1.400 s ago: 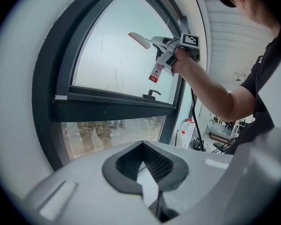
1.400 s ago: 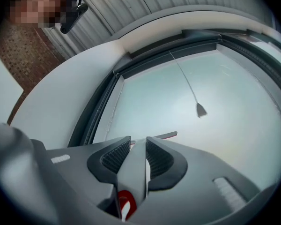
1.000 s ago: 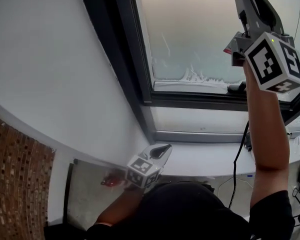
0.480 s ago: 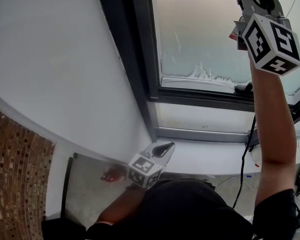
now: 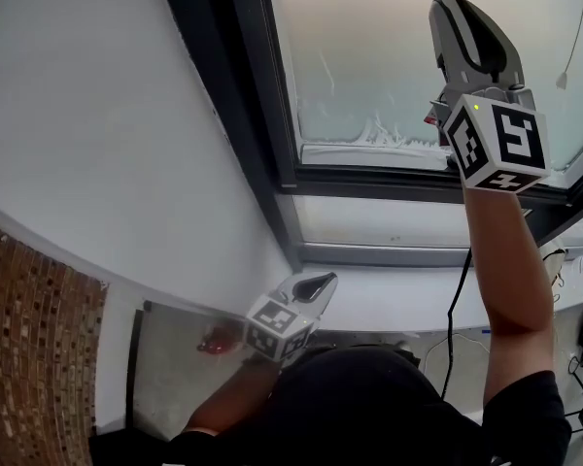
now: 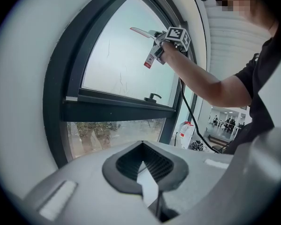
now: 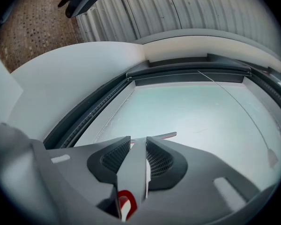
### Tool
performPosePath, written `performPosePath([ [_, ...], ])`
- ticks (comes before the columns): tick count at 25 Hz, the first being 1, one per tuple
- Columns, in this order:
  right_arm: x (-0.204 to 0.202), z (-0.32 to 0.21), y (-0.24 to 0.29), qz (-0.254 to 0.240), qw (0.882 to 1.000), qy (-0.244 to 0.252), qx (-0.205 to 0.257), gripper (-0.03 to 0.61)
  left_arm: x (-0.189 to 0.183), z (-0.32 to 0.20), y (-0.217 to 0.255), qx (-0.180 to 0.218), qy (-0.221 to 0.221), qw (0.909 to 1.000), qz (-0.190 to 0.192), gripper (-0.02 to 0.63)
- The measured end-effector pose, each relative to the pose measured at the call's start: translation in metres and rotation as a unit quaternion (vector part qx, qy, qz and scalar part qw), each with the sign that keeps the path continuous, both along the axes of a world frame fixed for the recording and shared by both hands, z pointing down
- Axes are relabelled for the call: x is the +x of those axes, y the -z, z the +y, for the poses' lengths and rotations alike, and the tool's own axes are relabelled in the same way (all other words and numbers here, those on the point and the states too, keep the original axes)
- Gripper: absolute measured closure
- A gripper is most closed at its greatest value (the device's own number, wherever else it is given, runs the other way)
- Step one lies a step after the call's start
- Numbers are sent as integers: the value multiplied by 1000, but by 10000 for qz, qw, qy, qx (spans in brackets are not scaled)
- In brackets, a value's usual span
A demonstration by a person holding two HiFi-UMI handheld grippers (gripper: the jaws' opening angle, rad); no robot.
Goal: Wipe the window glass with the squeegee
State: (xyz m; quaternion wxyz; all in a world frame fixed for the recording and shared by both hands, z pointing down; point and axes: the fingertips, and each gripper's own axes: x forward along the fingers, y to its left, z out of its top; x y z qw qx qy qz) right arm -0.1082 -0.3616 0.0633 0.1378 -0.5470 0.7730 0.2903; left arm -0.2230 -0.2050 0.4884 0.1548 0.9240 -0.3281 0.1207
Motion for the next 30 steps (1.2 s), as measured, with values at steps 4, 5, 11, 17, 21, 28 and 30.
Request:
performPosePath([
  [4, 10, 2, -29, -118, 9997, -50, -213, 449, 2, 3, -2, -25, -33, 10000, -45, 613],
  [5, 13, 2, -37, -167, 9995, -57, -277, 449, 2, 4, -3, -35, -37, 10000, -48, 613],
  [11, 20, 0, -100, -376, 9960, -126, -796, 449, 4, 6, -9, -91, -99, 9999, -84, 613],
  [17, 25, -4, -169, -560, 9890, -239, -1348, 450, 3, 9, -15, -143, -127, 9998, -73, 613],
  [21, 26, -4, -202, -681, 9832, -263, -1674, 449, 1, 11, -16, -152, -125, 9998, -62, 613],
  [28, 27, -5, -259, -854, 9721, -337, -2160, 449, -2, 14, -20, -190, -129, 9997, -72, 613],
  [30, 29, -6, -271, -936, 9686, -344, -2277, 449, -2, 15, -21, -194, -137, 9997, -91, 613],
])
